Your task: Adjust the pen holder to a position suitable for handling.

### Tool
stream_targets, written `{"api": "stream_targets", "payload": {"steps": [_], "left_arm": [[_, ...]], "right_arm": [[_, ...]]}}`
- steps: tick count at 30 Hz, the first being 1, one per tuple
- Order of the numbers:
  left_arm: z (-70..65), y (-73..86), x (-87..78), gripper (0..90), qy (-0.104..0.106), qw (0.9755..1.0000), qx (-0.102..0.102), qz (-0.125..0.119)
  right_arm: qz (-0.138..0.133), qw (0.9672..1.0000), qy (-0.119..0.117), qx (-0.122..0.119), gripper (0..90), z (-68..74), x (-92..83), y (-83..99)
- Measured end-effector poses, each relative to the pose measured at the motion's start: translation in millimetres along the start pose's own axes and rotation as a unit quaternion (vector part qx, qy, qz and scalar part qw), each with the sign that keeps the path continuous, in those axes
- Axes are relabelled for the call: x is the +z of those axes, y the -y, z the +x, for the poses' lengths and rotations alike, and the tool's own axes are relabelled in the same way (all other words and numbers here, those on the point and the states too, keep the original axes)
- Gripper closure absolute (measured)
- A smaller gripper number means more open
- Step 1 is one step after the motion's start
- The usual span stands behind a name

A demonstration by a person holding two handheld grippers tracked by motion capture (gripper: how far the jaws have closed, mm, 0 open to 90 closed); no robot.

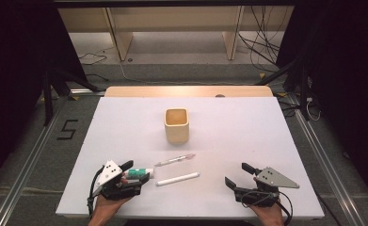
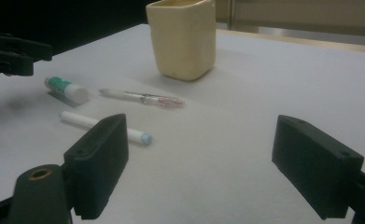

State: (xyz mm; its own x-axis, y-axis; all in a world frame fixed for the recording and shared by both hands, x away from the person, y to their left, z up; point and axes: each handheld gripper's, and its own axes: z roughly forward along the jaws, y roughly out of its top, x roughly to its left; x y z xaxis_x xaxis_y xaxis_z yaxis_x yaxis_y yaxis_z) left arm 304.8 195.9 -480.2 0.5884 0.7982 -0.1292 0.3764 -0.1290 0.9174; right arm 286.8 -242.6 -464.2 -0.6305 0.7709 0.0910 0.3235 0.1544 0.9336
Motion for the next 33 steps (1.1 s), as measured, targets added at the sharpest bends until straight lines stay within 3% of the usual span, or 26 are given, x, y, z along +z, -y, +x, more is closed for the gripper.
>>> {"api": "stream_targets", "payload": {"steps": [8, 19, 30, 33], "left_arm": [[2.7, -6.6, 3.9, 19.0, 0.0, 0.9999, -0.009, -0.004], [13.9, -26.6, 16.1, 18.9, -0.02, 0.9996, -0.021, 0.004], [23.2, -56.2, 42.0, 22.3, -0.045, 0.9984, -0.023, 0.024], [29.7, -66.4, 54.6, 25.6, -0.054, 0.9975, -0.032, 0.032]], "right_arm": [[-0.002, 1.0, 0.001, 0.0, 19.5, -1.2, -0.9, -0.2], [-0.001, 1.0, 0.002, -0.001, 19.8, -0.6, -0.9, -0.8], [-0.003, 1.0, 0.003, -0.001, 20.1, -0.2, -1.4, -1.3], [-0.002, 1.0, 0.001, -0.001, 20.1, -0.1, -1.3, -1.3]]}}
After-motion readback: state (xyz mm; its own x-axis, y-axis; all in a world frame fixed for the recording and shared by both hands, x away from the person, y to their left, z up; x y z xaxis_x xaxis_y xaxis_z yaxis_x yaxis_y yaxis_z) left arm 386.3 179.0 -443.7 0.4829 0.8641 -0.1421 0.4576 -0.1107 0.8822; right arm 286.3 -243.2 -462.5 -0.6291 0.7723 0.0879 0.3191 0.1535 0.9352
